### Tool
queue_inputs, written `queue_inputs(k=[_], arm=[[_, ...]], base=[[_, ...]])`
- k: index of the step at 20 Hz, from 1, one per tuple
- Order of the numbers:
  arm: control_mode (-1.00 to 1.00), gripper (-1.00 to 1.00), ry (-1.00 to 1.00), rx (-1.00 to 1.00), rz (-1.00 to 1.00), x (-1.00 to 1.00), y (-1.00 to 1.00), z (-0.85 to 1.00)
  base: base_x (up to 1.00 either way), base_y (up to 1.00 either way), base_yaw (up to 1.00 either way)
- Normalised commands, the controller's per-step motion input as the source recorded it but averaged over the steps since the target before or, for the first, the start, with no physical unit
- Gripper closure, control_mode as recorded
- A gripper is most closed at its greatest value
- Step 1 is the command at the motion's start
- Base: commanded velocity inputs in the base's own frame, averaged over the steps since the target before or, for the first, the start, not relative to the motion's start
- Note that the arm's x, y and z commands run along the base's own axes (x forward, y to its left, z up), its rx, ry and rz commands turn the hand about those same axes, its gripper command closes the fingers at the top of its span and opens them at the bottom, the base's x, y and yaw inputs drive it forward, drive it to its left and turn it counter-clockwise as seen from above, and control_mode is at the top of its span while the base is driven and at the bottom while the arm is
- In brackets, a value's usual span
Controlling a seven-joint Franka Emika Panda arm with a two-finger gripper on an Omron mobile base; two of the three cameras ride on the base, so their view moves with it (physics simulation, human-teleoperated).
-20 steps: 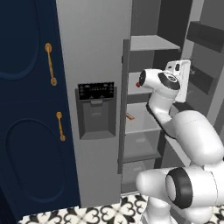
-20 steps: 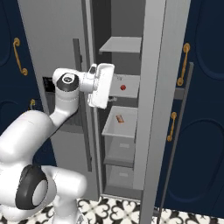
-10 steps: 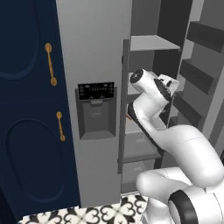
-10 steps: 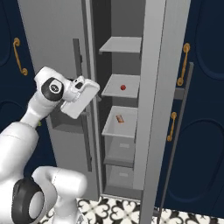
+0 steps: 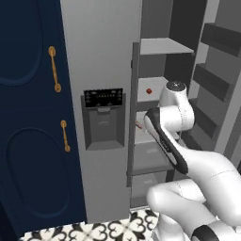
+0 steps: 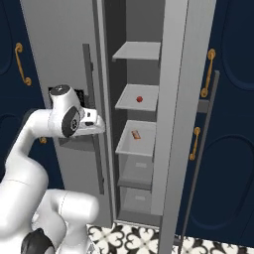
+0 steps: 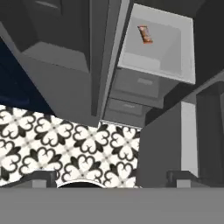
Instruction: Take the strawberry from the fridge and place it on top of the pancake, located on the dining counter.
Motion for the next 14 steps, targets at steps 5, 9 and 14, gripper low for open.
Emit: queue_inputs(k=[5,9,14], arm=[[-1.0,-1.0,-0.21,0.36,0.02,-0.5,0.25,-0.19],[-1.0,-1.0,-0.09,0.01,-0.04,-0.44,0.01,0.41],[-1.0,-1.0,0.13,-0.09,-0.18,-0.38,0.0,0.41]], base=[[0.0,0.0,0.0],[0.0,0.0,0.0],[0.0,0.0,0.0]])
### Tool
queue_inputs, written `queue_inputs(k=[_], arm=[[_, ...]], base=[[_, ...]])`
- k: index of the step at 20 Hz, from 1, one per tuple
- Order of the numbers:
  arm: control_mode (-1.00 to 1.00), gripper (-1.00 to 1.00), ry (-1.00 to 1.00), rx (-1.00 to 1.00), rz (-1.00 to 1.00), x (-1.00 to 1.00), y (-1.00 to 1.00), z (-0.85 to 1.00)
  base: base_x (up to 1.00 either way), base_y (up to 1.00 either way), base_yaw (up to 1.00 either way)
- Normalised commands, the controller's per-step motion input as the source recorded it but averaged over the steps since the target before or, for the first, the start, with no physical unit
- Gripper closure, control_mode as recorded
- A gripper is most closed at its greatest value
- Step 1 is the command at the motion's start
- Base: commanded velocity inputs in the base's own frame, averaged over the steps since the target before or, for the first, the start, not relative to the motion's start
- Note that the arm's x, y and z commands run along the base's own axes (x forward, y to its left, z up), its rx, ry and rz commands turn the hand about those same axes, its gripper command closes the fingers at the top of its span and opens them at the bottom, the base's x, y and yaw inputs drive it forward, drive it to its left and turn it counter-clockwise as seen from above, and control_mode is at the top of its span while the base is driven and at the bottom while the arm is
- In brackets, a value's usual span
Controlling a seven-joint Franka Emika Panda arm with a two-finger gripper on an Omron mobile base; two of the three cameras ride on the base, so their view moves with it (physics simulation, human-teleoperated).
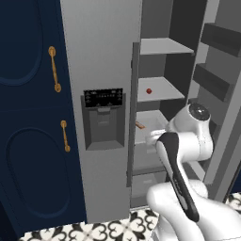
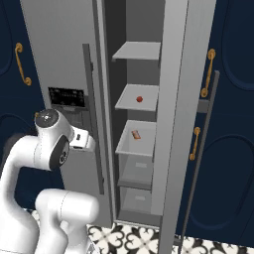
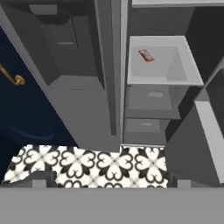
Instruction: Take the strawberry from the fridge and place it on top of the pancake, located on the dining counter.
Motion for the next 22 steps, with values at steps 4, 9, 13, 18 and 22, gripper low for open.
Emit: queue_inputs(k=[4,9,13,18,22], arm=[[-1.0,-1.0,0.24,-0.1,-0.11,-0.28,-0.02,0.46],[-1.0,-1.0,0.23,-0.03,0.0,-0.3,-0.11,0.07],[-1.0,-1.0,0.0,0.0,0.0,-0.46,-0.27,-0.27],[-1.0,-1.0,0.0,0.0,0.01,-0.14,-0.04,-0.36],[-1.0,-1.0,0.0,0.0,0.0,0.0,0.0,-0.34]], base=[[0.0,0.0,0.0],[0.0,0.0,0.0],[0.0,0.0,0.0],[0.0,0.0,0.0],[0.0,0.0,0.0]])
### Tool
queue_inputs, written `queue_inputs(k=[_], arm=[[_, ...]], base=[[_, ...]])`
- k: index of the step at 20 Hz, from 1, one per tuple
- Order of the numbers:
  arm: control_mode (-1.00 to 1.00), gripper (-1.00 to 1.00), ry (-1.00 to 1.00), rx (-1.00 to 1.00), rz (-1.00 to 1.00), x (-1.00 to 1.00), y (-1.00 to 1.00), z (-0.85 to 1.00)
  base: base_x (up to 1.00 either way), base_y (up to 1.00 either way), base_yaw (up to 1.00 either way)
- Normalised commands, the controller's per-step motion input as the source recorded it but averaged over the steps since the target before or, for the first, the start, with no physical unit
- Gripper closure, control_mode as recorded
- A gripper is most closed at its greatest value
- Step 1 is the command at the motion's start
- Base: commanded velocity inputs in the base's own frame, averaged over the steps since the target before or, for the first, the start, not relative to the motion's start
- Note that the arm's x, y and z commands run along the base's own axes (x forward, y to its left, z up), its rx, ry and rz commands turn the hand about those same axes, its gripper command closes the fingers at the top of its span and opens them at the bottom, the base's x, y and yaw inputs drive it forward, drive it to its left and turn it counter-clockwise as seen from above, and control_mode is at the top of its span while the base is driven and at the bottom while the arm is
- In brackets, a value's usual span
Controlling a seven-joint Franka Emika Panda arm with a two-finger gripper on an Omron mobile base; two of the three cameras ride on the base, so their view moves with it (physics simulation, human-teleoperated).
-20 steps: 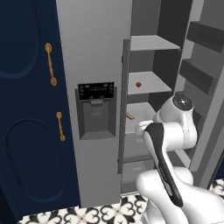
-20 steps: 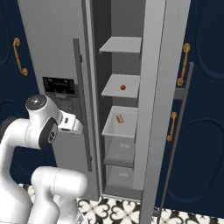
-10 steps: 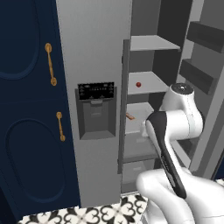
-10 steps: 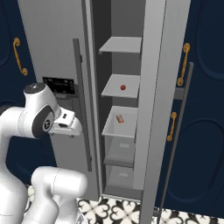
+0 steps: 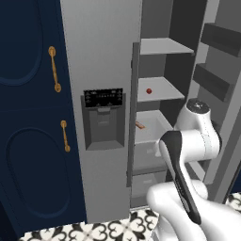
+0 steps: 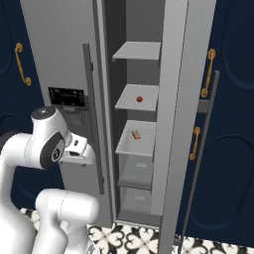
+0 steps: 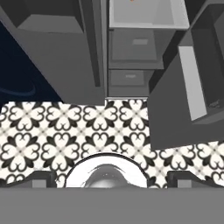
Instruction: Take the strawberry from the fridge and place it on top of the pancake, located on the dining counter.
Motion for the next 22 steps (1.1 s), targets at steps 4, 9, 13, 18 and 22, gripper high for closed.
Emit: queue_inputs(k=[4,9,13,18,22], arm=[[-1.0,-1.0,-0.01,0.0,0.0,0.0,0.0,0.0],[-1.0,-1.0,-0.01,0.0,0.0,0.0,0.0,0.0],[1.0,-1.0,0.0,0.0,0.0,0.0,0.0,0.0],[1.0,-1.0,0.0,0.0,0.0,0.0,0.0,0.0],[1.0,-1.0,0.0,0.0,0.0,0.0,0.0,0.0]], base=[[0.0,0.0,0.0],[0.0,0.0,0.0],[0.16,0.33,-0.3],[0.13,0.39,-0.44],[0.65,0.38,-0.34]])
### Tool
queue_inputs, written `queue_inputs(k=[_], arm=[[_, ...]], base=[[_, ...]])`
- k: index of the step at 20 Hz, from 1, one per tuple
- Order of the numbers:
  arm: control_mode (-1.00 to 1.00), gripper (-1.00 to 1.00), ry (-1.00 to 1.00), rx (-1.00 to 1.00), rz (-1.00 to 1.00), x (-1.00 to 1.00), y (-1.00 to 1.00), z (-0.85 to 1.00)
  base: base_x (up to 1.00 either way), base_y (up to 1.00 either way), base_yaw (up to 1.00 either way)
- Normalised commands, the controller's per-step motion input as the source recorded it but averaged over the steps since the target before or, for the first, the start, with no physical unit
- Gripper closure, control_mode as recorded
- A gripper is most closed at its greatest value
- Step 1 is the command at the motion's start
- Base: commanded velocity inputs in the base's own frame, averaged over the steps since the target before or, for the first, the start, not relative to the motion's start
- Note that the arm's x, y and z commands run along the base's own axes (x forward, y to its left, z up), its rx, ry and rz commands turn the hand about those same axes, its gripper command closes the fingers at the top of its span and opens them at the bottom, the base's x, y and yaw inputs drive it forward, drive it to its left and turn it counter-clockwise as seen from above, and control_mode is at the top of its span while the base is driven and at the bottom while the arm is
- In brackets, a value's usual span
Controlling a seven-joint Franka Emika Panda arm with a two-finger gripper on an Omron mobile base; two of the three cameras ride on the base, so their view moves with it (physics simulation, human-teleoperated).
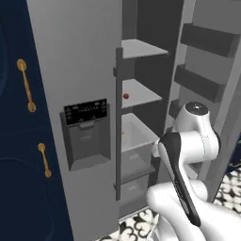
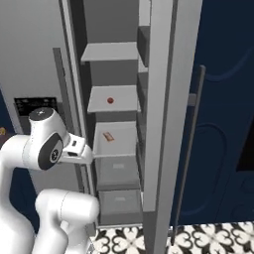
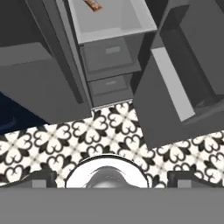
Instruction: Take the strawberry from the fridge and place it on top of the pancake, located on the dining counter.
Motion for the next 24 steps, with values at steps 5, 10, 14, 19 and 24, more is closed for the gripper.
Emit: queue_inputs(k=[5,10,14,19,24], arm=[[1.0,-1.0,0.0,0.0,0.0,0.0,0.0,0.0],[1.0,-1.0,0.0,0.0,0.0,0.0,0.0,0.0],[1.0,-1.0,0.0,0.0,0.0,0.0,0.0,0.0],[1.0,-1.0,0.0,0.0,0.0,0.0,0.0,0.0],[1.0,-1.0,0.0,0.0,0.0,0.0,0.0,0.0]], base=[[0.68,0.03,-0.07],[0.58,-0.16,0.03],[0.29,-0.34,0.15],[0.28,-0.38,0.17],[0.19,-0.1,0.12]])
